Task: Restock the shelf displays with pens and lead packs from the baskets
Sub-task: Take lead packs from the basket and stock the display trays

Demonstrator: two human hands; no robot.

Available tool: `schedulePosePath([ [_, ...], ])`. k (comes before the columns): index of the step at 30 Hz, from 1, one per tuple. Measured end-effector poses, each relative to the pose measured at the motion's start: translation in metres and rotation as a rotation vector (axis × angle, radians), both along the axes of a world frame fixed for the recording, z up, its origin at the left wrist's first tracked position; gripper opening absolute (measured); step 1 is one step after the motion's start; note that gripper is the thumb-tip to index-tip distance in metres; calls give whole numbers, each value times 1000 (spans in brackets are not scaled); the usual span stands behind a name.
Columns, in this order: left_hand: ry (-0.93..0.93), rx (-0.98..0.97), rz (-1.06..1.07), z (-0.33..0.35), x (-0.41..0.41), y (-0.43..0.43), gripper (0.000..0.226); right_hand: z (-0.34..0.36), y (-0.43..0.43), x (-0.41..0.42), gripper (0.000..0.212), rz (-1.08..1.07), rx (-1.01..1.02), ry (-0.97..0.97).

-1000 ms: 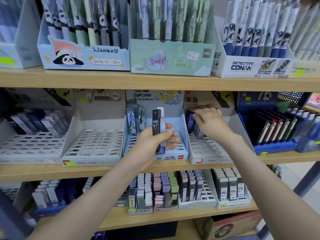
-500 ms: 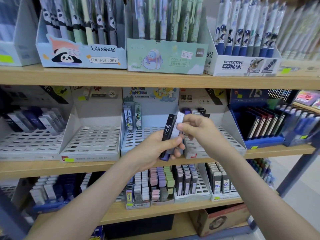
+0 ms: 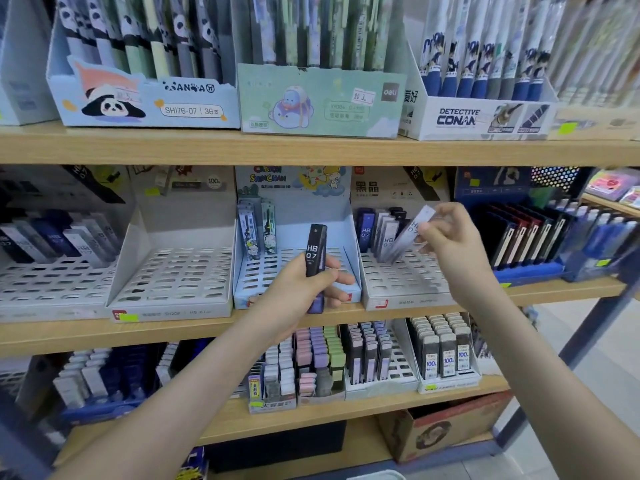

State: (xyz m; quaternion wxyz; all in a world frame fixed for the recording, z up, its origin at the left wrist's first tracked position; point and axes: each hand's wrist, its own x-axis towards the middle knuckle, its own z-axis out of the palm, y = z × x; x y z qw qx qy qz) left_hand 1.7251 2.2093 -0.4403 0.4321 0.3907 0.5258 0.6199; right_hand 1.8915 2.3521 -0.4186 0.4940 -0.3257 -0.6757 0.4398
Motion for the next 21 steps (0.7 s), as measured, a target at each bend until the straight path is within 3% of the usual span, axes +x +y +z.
schedulePosePath([
  [6,-43,68,37,0,5,3,12,-15,10,-7,12,-46,99,-199],
  [16,-32,79,36,3,8,8,13,-5,17,-13,17,74,297,-545],
  [21,-28,68,13,2,8,10,13,-19,14,-15,31,4,409,-507],
])
